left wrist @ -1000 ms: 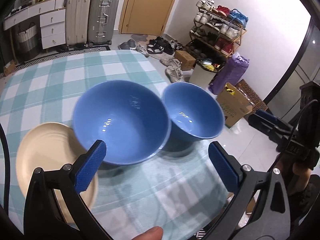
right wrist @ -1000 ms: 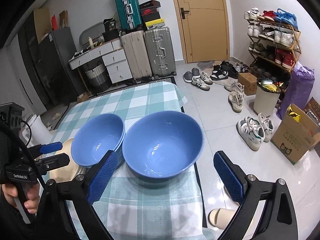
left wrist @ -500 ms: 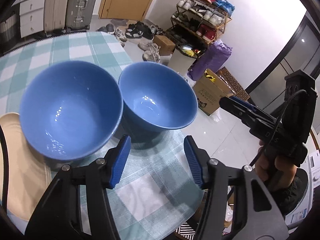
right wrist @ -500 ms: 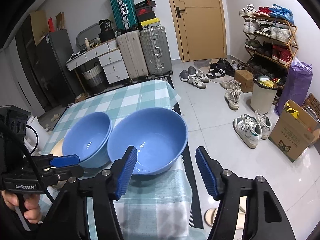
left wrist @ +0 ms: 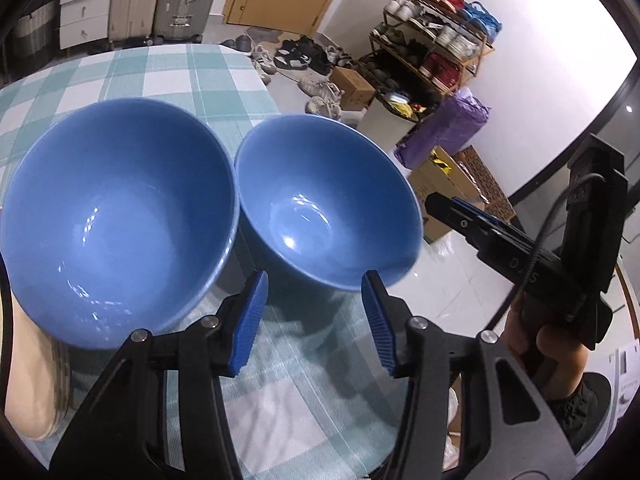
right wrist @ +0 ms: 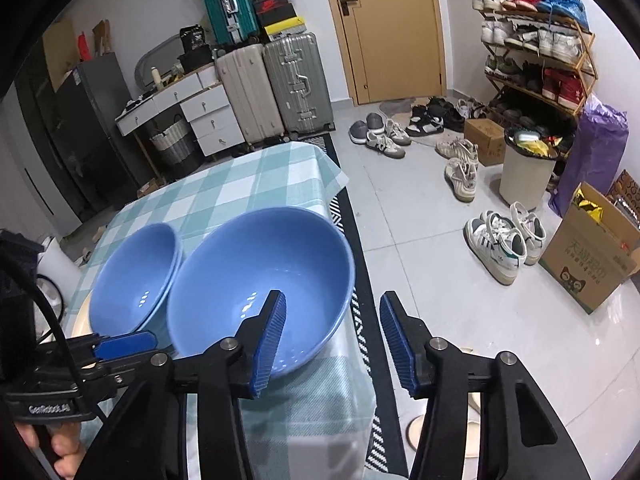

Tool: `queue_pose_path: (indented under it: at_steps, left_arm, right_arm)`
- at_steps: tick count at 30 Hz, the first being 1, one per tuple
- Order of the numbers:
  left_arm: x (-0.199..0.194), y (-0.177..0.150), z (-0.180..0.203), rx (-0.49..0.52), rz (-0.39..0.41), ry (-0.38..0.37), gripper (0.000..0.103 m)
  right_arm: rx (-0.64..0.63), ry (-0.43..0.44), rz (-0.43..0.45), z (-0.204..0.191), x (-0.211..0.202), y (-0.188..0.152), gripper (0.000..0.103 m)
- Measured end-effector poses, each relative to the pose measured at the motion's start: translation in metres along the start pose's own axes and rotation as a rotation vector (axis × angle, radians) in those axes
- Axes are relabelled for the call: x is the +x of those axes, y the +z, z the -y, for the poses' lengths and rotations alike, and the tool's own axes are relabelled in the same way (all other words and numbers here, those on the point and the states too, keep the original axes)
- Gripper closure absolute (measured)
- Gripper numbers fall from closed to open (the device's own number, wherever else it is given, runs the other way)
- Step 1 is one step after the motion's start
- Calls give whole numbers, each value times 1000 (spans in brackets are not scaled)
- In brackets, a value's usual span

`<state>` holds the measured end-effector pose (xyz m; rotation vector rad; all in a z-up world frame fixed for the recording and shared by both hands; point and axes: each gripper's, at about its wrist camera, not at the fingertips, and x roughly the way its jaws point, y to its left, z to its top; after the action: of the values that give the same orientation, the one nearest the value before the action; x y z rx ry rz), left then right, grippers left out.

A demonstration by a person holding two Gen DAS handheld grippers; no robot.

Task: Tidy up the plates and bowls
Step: 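Move both grippers to the rim of the nested blue bowls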

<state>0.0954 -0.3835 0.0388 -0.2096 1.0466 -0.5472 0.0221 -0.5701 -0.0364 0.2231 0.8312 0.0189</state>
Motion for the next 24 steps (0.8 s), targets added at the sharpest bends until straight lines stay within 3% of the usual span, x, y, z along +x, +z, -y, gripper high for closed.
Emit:
queue_pose_path:
  at_steps: [10, 14, 24]
  left_arm:
    - [15, 15, -11, -13, 7, 14, 57]
    - [17, 18, -12, -19, 12, 17, 59]
    - [22, 21, -14, -6, 7, 66, 79]
  right_arm:
    - [40, 7, -44, 11, 44, 10, 64]
    - [40, 2, -52, 10, 51, 11, 72]
    - [9, -29, -48, 4, 55, 10, 89]
